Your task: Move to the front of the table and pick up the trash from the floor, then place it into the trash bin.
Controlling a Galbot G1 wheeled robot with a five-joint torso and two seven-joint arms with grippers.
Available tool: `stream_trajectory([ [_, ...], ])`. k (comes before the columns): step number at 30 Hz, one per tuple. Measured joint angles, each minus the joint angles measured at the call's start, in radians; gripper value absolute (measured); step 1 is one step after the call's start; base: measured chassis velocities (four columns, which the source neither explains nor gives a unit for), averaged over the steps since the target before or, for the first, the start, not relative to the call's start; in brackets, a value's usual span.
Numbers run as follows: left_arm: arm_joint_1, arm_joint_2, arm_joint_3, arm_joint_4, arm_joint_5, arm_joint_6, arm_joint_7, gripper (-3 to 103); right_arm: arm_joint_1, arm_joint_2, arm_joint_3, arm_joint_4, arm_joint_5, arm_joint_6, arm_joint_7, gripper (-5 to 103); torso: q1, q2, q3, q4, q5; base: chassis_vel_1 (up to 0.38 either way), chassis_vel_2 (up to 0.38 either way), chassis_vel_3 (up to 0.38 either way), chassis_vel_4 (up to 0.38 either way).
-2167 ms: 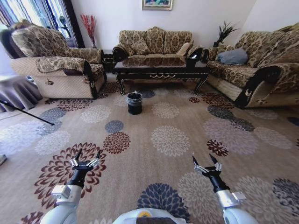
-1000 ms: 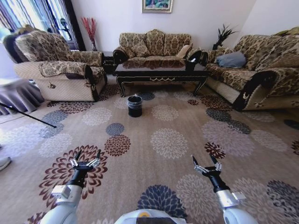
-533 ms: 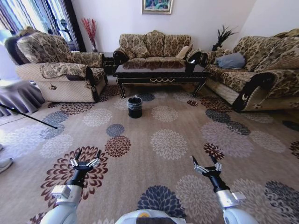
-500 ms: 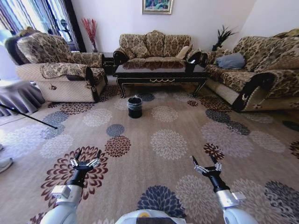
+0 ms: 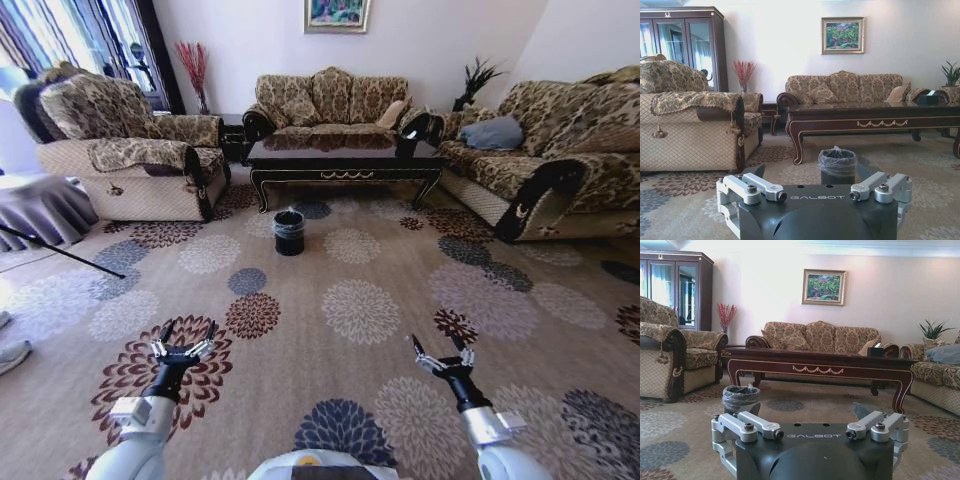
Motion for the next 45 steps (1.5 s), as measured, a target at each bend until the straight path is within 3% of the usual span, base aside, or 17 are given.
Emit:
stream_trajectory([
  [45, 0.0, 0.0, 0.0, 0.0, 0.0, 0.0, 0.0, 100, 0.0, 0.0, 0.0, 0.0, 0.0, 0.0, 0.0, 100, 0.067, 0.179, 0.113, 0.0, 0.0, 0.0, 0.0, 0.0, 0.0],
])
